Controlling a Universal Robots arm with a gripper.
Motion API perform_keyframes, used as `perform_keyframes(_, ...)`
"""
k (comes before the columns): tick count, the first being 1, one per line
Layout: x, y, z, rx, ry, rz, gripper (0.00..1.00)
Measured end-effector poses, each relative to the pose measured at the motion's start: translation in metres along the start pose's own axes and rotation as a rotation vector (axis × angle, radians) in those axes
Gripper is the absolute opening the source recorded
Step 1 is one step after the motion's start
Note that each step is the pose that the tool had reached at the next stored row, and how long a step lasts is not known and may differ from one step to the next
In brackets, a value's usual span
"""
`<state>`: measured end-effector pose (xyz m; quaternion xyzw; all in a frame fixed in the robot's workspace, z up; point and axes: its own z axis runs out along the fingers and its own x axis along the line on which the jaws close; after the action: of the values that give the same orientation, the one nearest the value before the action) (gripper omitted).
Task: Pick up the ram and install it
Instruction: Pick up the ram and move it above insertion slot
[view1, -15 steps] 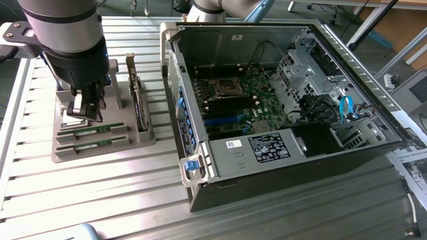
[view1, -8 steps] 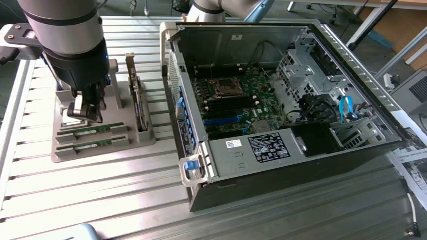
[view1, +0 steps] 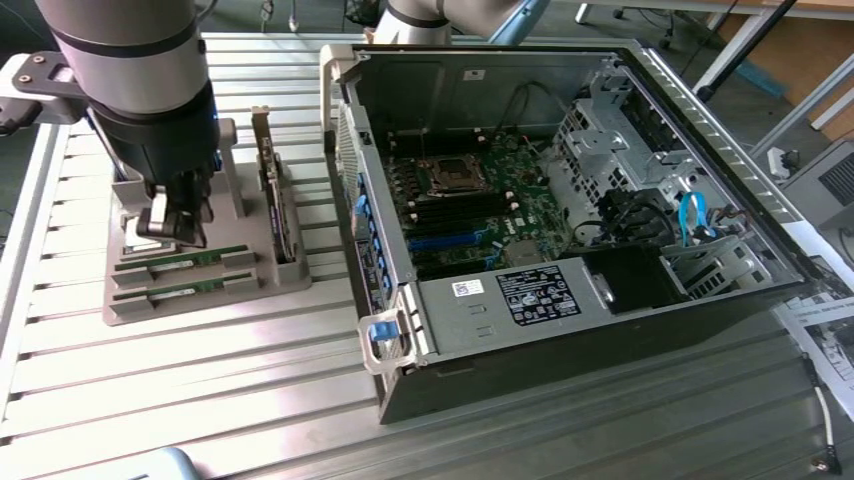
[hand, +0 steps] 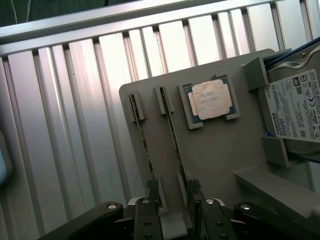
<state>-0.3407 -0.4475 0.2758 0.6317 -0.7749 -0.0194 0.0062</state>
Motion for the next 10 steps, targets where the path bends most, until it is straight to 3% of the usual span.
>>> perform_keyframes(10, 0.0001, -0.0002, 0.0045, -0.0001, 0.0001, -0.001, 0.36)
